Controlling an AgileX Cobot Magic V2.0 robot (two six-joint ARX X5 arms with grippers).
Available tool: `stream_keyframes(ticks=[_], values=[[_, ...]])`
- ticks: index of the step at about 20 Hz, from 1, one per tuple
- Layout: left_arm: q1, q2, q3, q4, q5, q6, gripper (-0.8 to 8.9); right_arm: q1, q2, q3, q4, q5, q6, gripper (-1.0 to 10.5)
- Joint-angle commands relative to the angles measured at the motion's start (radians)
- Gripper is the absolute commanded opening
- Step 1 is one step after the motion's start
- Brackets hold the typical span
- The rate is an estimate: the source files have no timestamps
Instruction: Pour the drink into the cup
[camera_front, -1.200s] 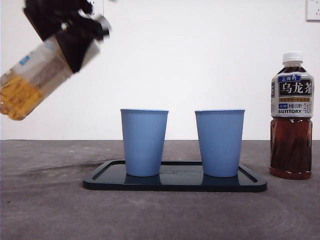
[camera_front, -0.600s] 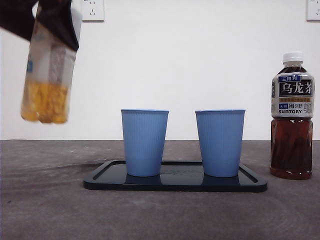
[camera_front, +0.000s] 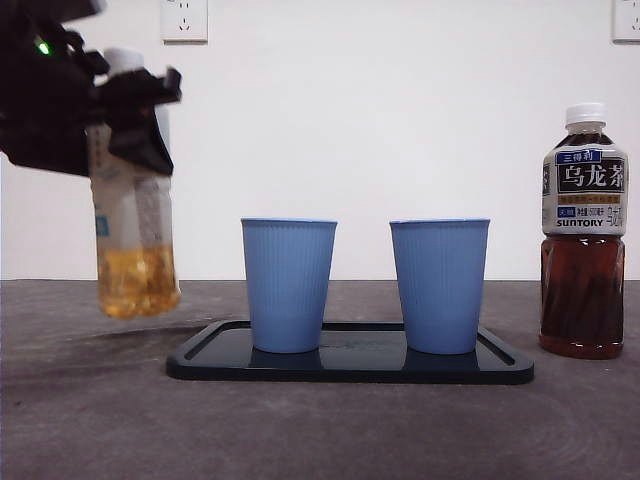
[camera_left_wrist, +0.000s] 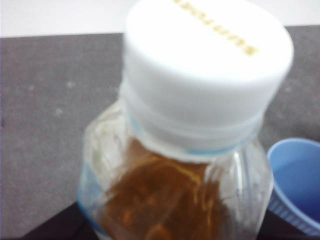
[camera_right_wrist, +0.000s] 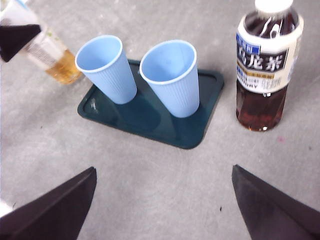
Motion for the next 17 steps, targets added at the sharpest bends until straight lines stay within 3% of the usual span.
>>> stream_keyframes(ticks=[1,11,14,17], values=[[-0.003,0.055,0.018,0.054,0.000,-0.006,1.73,0.004,0.003,0.015,-0.004,-0.003,-0.011,4.3],[-0.002,0.095,0.018,0.072,-0.002,-0.005,1.89,0.004,0.003,0.015,-0.002,0.002,-0.016,4.3],[-0.002,0.095,0.018,0.072,-0.002,-0.005,3.04,0.004,0.003,0.015,-0.003,0.008,-0.019,4.3],[-0.002,0.092,0.018,0.069,-0.002,-0.005,3.60,0.004,0.003,0.015,-0.003,0.008,-0.019,4.3]])
